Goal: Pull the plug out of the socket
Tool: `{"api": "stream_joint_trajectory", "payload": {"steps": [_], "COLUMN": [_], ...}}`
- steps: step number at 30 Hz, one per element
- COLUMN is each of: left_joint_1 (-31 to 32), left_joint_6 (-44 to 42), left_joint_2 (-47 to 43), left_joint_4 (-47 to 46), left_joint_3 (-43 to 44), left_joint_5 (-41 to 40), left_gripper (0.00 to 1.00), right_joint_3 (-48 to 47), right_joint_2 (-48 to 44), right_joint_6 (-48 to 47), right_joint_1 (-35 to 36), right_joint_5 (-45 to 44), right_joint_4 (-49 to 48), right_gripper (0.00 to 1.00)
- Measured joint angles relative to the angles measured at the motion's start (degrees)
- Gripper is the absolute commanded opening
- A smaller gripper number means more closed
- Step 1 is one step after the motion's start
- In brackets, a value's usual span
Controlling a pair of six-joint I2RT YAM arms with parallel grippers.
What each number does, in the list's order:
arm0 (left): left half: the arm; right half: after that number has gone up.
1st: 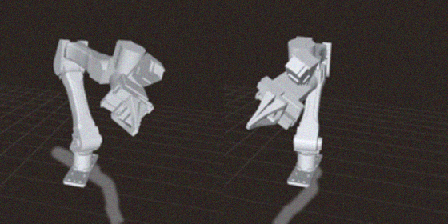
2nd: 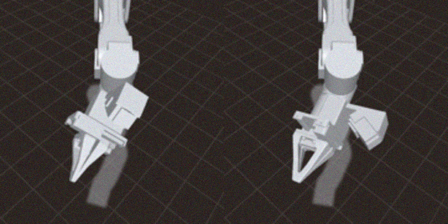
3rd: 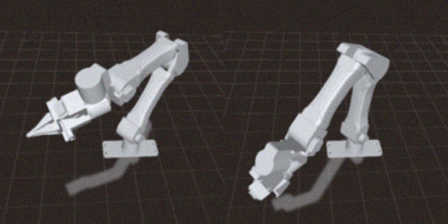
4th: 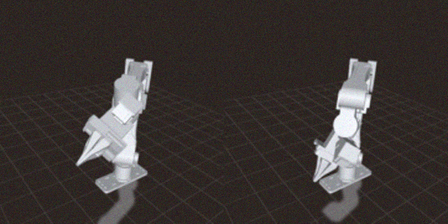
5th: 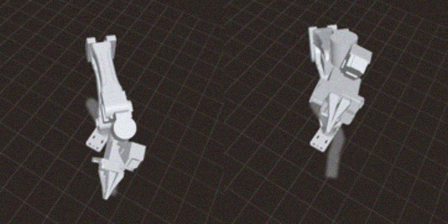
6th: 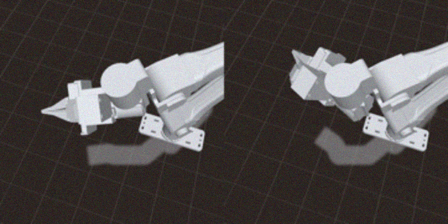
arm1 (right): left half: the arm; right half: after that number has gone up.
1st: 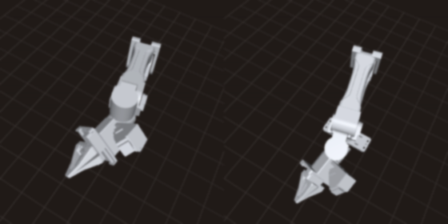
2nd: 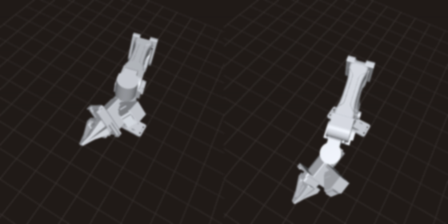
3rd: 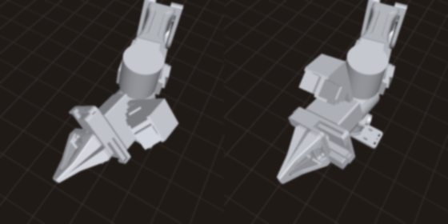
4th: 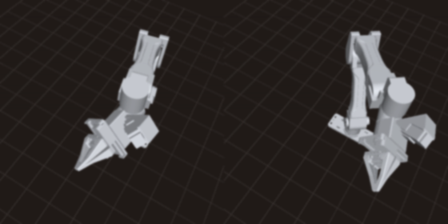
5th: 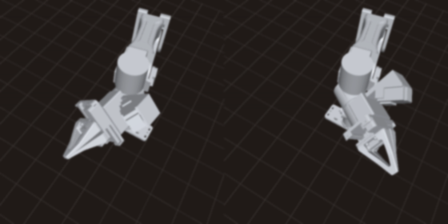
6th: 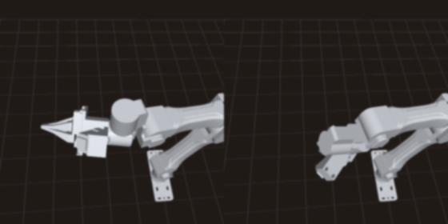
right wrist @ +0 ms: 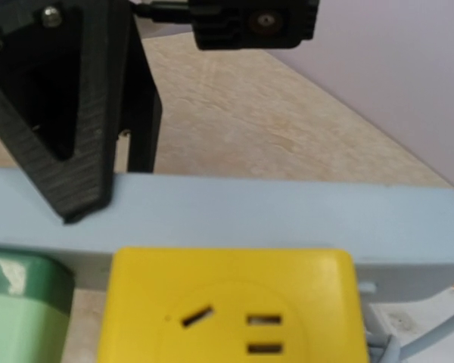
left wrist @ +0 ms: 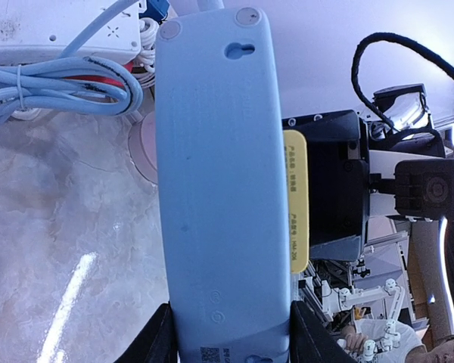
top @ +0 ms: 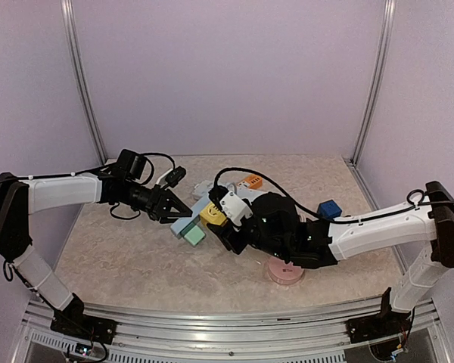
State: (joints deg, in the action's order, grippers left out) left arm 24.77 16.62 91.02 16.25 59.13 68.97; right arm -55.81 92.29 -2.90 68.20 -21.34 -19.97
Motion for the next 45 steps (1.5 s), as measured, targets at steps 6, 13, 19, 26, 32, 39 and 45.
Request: {"api": "stream_joint_trajectory", "payload": {"steps": [6, 13, 19, 26, 32, 39, 45], "left_joint_1": [-0.1, -0.2, -0.2, 0.0, 0.0, -0.5, -1.7], "left_joint_6": [-0.7, -0.7, 1.0, 3.1, 3.0, 1.1, -0.5], "left_joint_2": [0.0, 0.0, 0.0, -0.1, -0.2, -0.2, -0.2], "left_joint_4": [-1.3, -1.4, -1.1, -0.3, -0.3, -0.3, -0.4], "left_joint_3": [0.0, 0.0, 0.0, 0.0, 0.0, 0.0, 0.0], "left_joint_5": [0.0, -0.2, -0.8, -0.9, -0.9, -0.7, -0.9], "left_gripper": [0.12, 0.12, 0.12, 0.12, 0.12, 0.11, 0.12], "right_joint_3": [-0.5, -0.4, 1.5, 2.0, 1.9, -1.9, -5.8], "right_joint_2": [0.3, 0.2, -1.1, -1.4, -1.4, 0.1, 3.3], "right_joint_6": [-1.8, -1.0, 3.6, 5.6, 4.7, 1.7, 0.6], "right_joint_1": [0.9, 0.1, -4.3, -6.5, -5.2, -1.0, 0.8], "right_joint_5": [-3.3, -1.3, 9.6, 15.6, 12.9, 2.9, -3.7], "right_joint_4": [0.1, -0.1, -1.4, -1.5, -1.1, 3.5, 5.6], "right_gripper": [0.00, 0.00, 0.00, 0.00, 0.00, 0.00, 0.00]}}
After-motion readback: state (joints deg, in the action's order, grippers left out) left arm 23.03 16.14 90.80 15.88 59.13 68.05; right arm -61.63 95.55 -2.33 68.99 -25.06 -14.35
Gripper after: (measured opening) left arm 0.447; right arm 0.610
